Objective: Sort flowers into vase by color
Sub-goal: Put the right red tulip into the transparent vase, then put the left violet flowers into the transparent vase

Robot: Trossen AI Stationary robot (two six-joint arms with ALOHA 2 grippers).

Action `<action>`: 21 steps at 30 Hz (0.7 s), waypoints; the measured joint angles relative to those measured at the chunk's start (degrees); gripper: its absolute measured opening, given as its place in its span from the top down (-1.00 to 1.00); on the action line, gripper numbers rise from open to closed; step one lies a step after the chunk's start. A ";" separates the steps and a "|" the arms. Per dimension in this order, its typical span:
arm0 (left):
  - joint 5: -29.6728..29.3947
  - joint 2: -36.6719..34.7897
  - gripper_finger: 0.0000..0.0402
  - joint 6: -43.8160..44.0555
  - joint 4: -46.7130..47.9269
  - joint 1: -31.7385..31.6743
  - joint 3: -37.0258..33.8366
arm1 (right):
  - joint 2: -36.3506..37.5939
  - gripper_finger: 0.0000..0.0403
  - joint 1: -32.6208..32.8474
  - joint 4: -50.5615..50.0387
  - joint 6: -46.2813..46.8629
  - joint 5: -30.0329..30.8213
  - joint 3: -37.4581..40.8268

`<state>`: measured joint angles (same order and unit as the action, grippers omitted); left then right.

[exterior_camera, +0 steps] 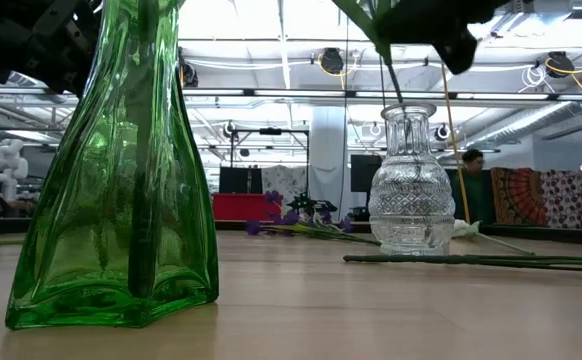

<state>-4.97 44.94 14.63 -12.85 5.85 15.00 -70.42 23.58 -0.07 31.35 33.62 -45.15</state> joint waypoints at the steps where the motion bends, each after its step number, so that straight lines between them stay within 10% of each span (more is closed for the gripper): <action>1: 0.01 0.01 0.99 0.00 0.02 0.00 0.00 | 0.34 0.63 0.14 -1.88 1.26 -0.87 0.00; 14: 0.02 0.01 0.99 0.58 -0.14 0.00 0.00 | 13.16 0.52 1.29 -27.11 22.87 -5.07 0.00; 21: -4.30 0.01 0.99 22.39 -0.16 0.00 0.09 | 16.56 0.69 1.24 -43.40 38.85 -2.25 -0.01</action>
<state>-9.27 44.95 37.03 -13.01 5.85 15.09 -53.86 24.82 -43.47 70.20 31.38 -45.16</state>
